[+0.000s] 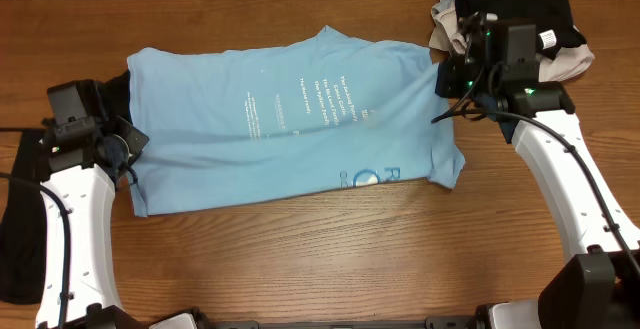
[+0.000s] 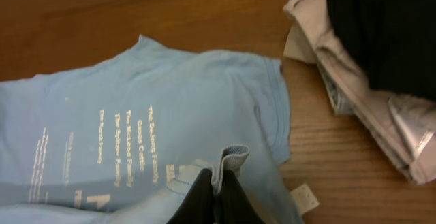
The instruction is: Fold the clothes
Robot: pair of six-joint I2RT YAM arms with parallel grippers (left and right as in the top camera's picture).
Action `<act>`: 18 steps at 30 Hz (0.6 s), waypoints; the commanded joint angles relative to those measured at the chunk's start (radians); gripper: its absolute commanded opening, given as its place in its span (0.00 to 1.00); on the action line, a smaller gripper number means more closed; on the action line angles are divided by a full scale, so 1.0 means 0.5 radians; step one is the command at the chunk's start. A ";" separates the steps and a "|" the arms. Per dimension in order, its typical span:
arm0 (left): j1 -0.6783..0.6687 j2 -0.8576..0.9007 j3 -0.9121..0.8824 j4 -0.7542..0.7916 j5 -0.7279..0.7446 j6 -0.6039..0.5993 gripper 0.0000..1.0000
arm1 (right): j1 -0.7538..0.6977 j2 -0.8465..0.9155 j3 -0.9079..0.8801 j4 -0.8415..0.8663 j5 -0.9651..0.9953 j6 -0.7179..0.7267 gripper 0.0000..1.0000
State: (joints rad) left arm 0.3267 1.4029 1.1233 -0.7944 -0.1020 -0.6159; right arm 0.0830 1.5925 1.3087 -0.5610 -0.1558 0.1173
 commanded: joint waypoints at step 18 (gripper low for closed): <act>-0.027 0.346 0.082 0.119 -0.065 0.093 0.36 | 0.004 0.446 0.056 0.191 -0.050 -0.035 0.27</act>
State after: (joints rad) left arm 0.3202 1.5505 1.1416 -0.7479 -0.1169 -0.5846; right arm 0.0830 1.8122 1.3125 -0.4759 -0.1696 0.1123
